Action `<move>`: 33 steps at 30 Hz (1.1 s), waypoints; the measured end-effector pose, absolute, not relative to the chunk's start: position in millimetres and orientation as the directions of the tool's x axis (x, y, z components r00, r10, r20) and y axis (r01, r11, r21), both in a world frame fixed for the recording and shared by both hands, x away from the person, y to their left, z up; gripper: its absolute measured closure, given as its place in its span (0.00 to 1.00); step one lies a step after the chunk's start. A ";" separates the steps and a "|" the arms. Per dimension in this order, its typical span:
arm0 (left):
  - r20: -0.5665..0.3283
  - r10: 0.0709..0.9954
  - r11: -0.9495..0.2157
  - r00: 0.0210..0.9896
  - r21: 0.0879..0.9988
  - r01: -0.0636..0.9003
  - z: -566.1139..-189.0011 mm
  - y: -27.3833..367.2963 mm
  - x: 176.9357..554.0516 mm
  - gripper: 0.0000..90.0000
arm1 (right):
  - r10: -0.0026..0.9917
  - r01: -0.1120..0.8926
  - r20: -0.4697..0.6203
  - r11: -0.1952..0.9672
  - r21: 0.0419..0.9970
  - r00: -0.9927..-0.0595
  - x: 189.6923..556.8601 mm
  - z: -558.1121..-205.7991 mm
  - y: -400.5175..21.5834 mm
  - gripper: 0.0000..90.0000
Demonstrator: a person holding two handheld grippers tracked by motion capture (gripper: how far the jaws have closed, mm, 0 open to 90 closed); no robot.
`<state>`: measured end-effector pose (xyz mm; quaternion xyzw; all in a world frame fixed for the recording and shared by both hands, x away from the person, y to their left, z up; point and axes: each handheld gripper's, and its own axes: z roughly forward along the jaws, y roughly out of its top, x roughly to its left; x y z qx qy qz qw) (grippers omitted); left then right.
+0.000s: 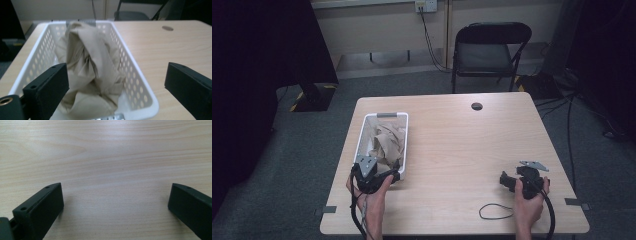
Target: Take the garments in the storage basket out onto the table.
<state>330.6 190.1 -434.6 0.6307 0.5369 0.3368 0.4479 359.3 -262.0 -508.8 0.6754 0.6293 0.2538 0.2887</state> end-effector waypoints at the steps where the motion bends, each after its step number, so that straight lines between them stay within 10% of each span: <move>1: -0.060 0.978 -0.020 0.202 0.928 0.373 -433.9 190.3 330.9 0.04 | 0.997 0.704 -0.020 -0.041 0.709 0.079 359.3 -508.8 -262.0 0.00; 33: -0.077 0.981 -0.004 0.176 0.907 0.421 -431.6 194.3 370.7 0.06 | 0.997 0.704 -0.020 -0.041 0.709 0.079 359.3 -508.8 -262.0 0.00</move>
